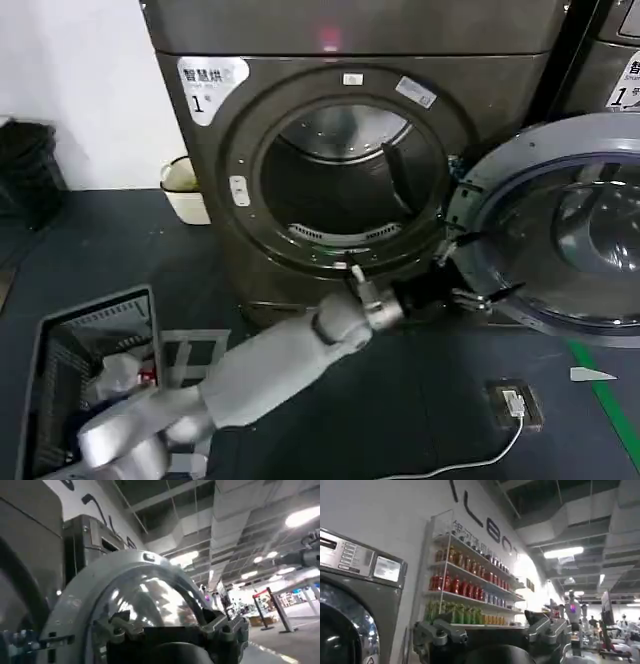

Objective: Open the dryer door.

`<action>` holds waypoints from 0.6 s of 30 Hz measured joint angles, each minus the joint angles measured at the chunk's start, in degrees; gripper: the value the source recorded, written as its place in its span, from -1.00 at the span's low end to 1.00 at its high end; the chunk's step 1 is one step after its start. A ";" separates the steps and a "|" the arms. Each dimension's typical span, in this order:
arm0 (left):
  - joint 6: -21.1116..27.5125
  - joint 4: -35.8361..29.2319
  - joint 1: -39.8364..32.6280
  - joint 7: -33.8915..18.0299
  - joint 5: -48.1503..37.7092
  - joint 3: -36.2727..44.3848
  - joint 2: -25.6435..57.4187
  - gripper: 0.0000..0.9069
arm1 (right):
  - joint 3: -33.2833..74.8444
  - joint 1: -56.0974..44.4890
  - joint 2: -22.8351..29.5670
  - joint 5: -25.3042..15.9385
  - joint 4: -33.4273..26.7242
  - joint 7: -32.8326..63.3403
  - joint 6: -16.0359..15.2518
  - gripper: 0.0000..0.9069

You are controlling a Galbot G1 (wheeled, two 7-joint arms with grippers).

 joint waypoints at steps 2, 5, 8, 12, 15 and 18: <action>-0.27 -1.35 0.15 0.53 -0.69 -0.21 2.11 1.00 | 0.14 0.15 -0.22 0.00 0.06 -0.01 0.00 1.00; 1.44 -3.54 1.06 1.65 1.77 -1.20 5.76 1.00 | 0.32 0.45 -0.20 0.15 0.38 0.01 0.00 1.00; 3.02 -5.53 2.28 1.89 5.35 -2.88 9.65 1.00 | 0.94 0.45 -0.42 0.51 0.48 0.51 0.02 1.00; 6.04 -7.88 3.60 2.13 9.00 -5.07 15.58 1.00 | 2.23 0.06 -0.91 1.38 0.38 1.64 0.03 1.00; 9.14 -9.42 4.31 2.54 9.37 -6.85 20.19 1.00 | 3.22 -0.28 -1.02 1.40 0.36 1.97 0.10 1.00; 11.82 -9.99 4.99 2.28 10.57 -8.83 25.15 1.00 | 4.07 -0.77 -1.14 1.31 0.32 2.14 0.18 1.00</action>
